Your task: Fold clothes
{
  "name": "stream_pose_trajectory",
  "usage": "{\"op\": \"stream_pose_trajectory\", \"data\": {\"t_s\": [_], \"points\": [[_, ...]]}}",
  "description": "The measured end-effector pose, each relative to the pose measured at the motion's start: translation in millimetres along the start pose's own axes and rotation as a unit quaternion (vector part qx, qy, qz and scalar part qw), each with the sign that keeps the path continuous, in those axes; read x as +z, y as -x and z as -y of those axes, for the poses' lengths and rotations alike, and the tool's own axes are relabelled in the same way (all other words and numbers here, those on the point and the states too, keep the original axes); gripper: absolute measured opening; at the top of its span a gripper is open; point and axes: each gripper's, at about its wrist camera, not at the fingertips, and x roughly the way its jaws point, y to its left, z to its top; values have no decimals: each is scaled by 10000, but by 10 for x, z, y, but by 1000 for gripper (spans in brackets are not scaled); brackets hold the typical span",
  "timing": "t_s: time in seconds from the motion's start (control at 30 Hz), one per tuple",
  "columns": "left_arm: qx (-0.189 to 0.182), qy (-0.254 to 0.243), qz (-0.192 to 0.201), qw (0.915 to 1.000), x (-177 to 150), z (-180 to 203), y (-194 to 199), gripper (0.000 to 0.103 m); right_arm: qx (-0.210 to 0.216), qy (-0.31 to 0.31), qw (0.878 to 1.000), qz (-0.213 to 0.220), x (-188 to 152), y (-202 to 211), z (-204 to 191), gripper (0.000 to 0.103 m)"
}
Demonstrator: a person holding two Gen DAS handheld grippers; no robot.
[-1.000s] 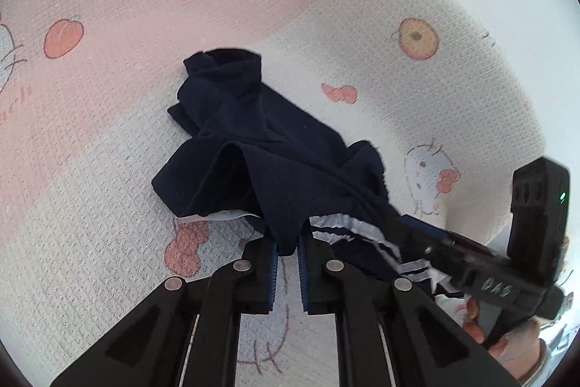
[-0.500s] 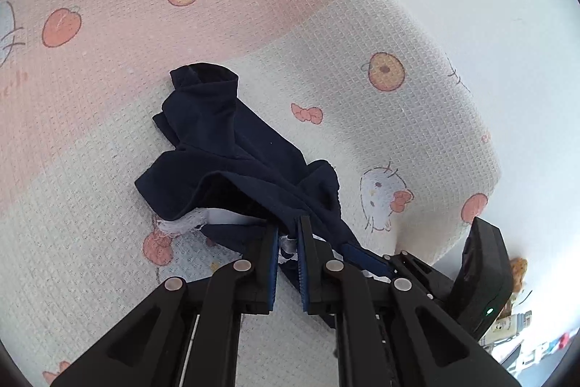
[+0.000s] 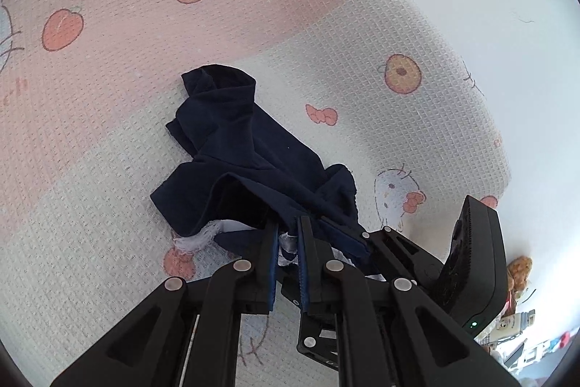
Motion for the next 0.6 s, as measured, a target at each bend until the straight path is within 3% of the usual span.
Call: {"op": "stream_pose_trajectory", "data": {"t_s": [0.2, 0.27, 0.43, 0.6], "points": [[28, 122, -14, 9999, -8, -89, 24, 8, 180, -211, 9995, -130, 66, -174, 10, 19], [105, 172, -8, 9998, -20, -106, 35, 8, 257, -364, 9990, -96, 75, -171, 22, 14], [727, 388, -256, 9963, -39, -132, -24, 9, 389, -596, 9975, -44, 76, -91, 25, 12], [645, 852, -584, 9926, -89, -216, -96, 9, 485, -691, 9964, -35, 49, -18, 15, 12]]}}
